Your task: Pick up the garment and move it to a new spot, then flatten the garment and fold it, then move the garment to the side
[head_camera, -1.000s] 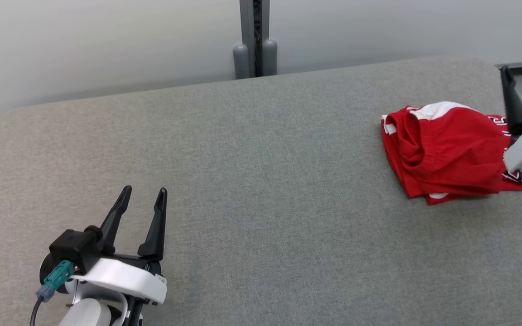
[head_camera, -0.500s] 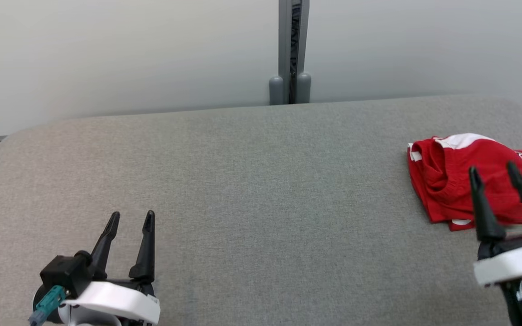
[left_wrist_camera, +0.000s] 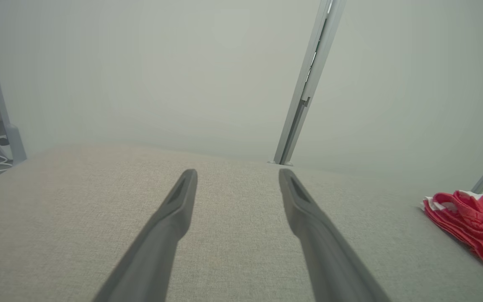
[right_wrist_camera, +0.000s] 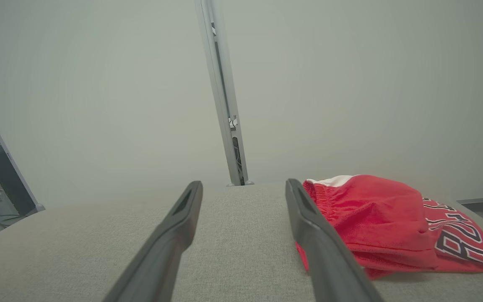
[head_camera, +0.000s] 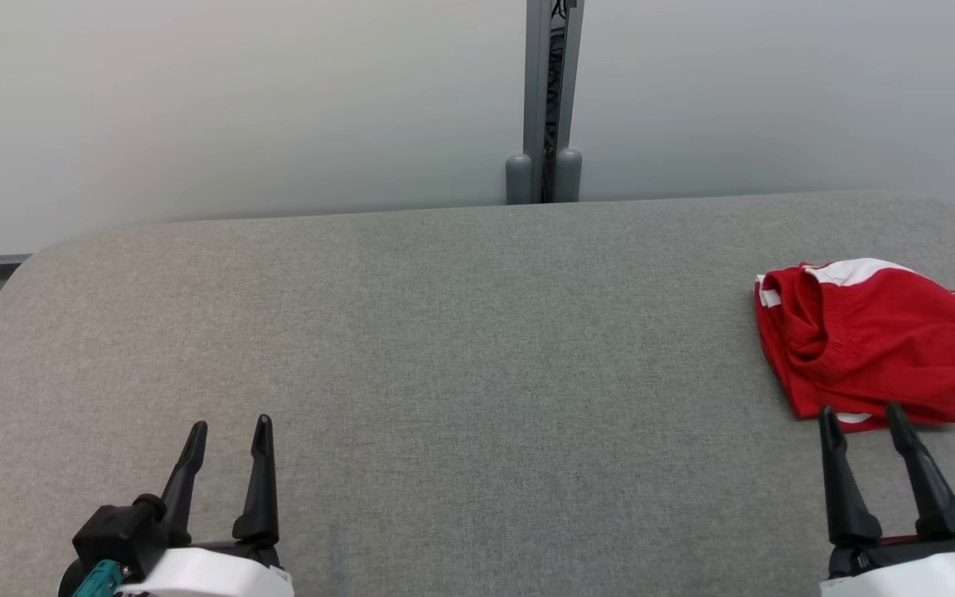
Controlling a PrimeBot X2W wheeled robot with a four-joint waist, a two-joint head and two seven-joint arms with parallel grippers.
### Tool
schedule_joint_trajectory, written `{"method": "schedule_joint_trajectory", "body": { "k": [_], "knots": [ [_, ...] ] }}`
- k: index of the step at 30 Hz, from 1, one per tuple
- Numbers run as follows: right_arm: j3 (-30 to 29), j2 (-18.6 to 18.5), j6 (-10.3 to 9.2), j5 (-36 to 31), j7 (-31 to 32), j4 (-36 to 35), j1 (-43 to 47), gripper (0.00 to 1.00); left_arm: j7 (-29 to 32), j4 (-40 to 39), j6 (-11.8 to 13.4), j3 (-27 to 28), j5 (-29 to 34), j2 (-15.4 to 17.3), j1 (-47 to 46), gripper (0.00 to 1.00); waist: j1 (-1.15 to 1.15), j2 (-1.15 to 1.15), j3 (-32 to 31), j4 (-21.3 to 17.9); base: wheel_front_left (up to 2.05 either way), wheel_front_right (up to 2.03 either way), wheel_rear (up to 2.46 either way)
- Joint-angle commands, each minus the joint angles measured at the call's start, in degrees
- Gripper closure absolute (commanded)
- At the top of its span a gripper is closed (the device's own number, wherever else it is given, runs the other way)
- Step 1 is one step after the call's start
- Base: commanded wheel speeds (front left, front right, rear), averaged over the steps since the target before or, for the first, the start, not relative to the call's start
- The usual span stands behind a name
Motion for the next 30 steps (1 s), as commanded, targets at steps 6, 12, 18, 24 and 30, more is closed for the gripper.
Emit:
{"method": "schedule_joint_trajectory", "body": {
  "k": [6, 12, 18, 24, 30],
  "knots": [
    [0.74, 1.23, -0.01, -1.06, -0.62, 1.12, -0.19, 0.00, -0.18, 0.04, -1.43, 3.30, 4.33, -2.45, 1.59, 0.00, 0.00, -0.01, 0.30, 0.08, 0.00, 0.00, 0.00],
    [1.17, 1.05, -0.01, -0.83, -0.71, 2.42, -1.19, 0.00, -0.19, 0.97, -3.10, 4.44, 7.09, -3.74, 1.89, 0.00, 0.00, -0.01, 0.29, 0.36, 0.00, 0.00, 0.00],
    [2.15, 0.98, -0.01, -0.90, -0.39, 2.96, -1.93, 0.00, -0.19, 1.54, -4.36, 5.47, 8.56, -4.72, 1.59, 0.00, 0.00, -0.01, 0.21, 0.67, 0.00, 0.00, 0.00],
    [2.55, 1.10, -0.01, -0.86, -0.28, 3.21, -1.90, 0.00, -0.19, 1.80, -5.01, 6.10, 9.39, -5.29, 1.32, 0.00, 0.00, -0.01, 0.26, 0.81, 0.00, 0.00, 0.00],
    [2.69, 1.05, -0.01, -0.67, -0.17, 3.40, -2.00, 0.00, -0.19, 2.19, -5.86, 6.87, 10.13, -5.59, 0.97, 0.00, 0.00, -0.01, 0.13, 0.90, 0.00, 0.00, 0.00]
  ]
}}
